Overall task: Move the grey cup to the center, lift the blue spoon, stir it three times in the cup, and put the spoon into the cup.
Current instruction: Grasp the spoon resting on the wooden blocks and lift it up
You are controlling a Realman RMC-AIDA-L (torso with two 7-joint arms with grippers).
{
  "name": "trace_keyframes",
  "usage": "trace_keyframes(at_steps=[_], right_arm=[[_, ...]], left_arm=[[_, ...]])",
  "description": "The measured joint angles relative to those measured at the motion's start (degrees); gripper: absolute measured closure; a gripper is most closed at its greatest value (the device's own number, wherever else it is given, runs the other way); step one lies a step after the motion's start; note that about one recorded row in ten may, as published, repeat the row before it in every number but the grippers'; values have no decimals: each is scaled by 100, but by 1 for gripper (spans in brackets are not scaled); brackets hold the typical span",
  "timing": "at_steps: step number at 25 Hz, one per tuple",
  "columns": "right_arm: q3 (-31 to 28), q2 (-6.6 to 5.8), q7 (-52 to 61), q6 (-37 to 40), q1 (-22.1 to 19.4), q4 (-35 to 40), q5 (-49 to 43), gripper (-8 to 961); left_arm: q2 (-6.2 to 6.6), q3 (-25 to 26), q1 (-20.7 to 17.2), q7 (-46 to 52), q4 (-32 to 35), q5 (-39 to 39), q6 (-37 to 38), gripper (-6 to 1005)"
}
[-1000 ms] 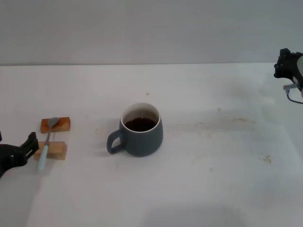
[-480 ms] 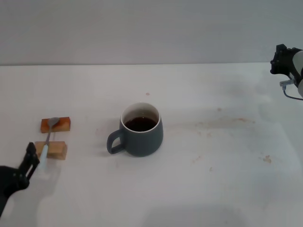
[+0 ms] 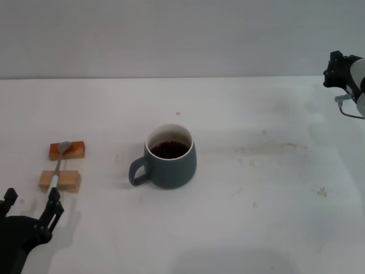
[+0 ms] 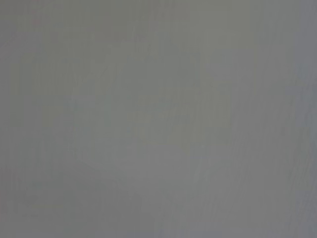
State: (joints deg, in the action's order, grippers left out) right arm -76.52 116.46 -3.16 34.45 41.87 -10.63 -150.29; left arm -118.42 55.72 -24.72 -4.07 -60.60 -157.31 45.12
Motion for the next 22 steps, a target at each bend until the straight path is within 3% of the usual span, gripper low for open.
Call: trace_keyframes(at_steps=[6, 10, 16, 17, 18, 22], right_arm=[[11, 5, -1, 12, -38, -1, -1, 937], [17, 13, -1, 28, -76, -1, -1, 937], [29, 29, -1, 32, -109, 0, 0, 937], [32, 33, -1, 36, -113, 0, 0, 937], [32, 34, -1, 41, -118, 0, 0, 937], [29, 35, -1, 43, -120, 0, 0, 937]], left_arm=[[-4, -204, 170, -354, 230, 429, 183, 187], [0, -524, 513, -713, 627, 1021, 540, 187], [0, -524, 513, -713, 627, 1021, 540, 187], [6, -686, 891, -733, 1040, 1439, 799, 187], [0, -696, 994, -733, 1139, 1513, 808, 187], [-3, -703, 1043, -732, 1186, 1568, 810, 187]])
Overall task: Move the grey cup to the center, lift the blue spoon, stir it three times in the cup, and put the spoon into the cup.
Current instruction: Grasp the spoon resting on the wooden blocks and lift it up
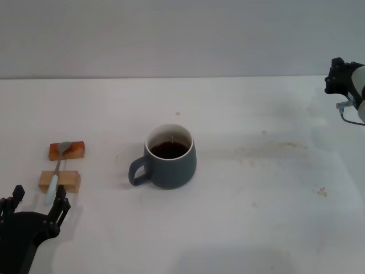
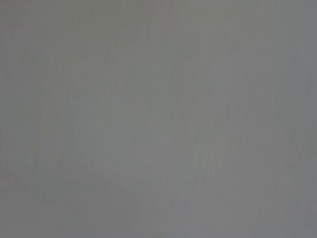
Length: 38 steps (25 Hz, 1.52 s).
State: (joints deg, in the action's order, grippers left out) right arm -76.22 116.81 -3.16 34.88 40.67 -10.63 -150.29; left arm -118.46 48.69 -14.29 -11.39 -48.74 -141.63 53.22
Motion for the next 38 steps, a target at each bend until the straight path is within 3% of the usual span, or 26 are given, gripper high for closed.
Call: trace_keyframes(at_steps=[12, 31, 38], right_arm=[[-9, -7, -7, 17, -4, -88, 0, 937], [-42, -51, -9, 99, -12, -99, 8, 937], [-51, -62, -240, 62, -28, -277, 29, 937]], left_arm=[[2, -120, 321, 28, 328, 352, 125, 187], [-14, -180, 406, 6, 466, 502, 47, 188], [-14, -323, 603, 26, 683, 712, 59, 208]])
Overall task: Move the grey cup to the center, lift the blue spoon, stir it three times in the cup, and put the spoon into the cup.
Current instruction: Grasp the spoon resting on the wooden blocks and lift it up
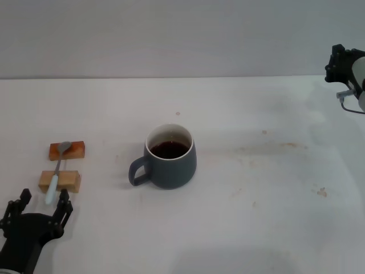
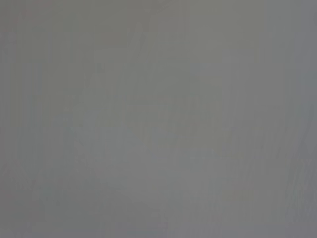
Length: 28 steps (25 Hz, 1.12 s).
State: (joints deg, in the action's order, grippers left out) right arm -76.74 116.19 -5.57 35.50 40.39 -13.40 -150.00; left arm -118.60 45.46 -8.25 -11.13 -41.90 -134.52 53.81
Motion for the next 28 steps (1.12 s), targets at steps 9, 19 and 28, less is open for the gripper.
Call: trace_keyframes(at_steps=[9, 19, 28], right_arm=[[-117, 0, -45, -25, 10, -31, 4, 937], [-140, 1, -50, -40, 20, -31, 6, 937], [-139, 34, -50, -44, 22, -31, 15, 938]], left_arm=[[-4, -147, 211, 24, 151, 248, 39, 239], [10, -130, 212, 28, 108, 260, 42, 278], [13, -180, 106, 32, 66, 259, 85, 326]])
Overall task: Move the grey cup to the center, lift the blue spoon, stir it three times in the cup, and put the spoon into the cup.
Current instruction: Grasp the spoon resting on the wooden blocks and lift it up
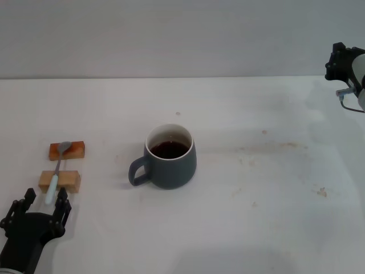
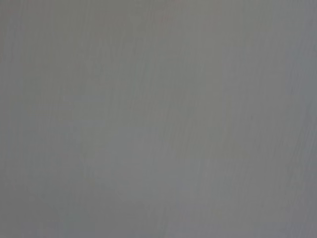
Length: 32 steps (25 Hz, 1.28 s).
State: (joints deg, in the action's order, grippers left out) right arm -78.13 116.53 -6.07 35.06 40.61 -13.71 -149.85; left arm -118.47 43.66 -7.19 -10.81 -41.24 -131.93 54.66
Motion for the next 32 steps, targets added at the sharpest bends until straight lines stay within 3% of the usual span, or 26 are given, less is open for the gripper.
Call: trace_keyframes(at_steps=[4, 20, 32], right_arm=[[0, 3, 0, 0, -4, 0, -1, 938], [7, 11, 0, 1, -26, 0, -42, 938], [17, 10, 0, 1, -24, 0, -45, 938]], left_arm=[[-1, -65, -97, 0, -31, 0, 84, 368], [-1, -229, -177, 15, -76, 1, 120, 367], [11, -232, -131, 18, -113, 0, 135, 472]])
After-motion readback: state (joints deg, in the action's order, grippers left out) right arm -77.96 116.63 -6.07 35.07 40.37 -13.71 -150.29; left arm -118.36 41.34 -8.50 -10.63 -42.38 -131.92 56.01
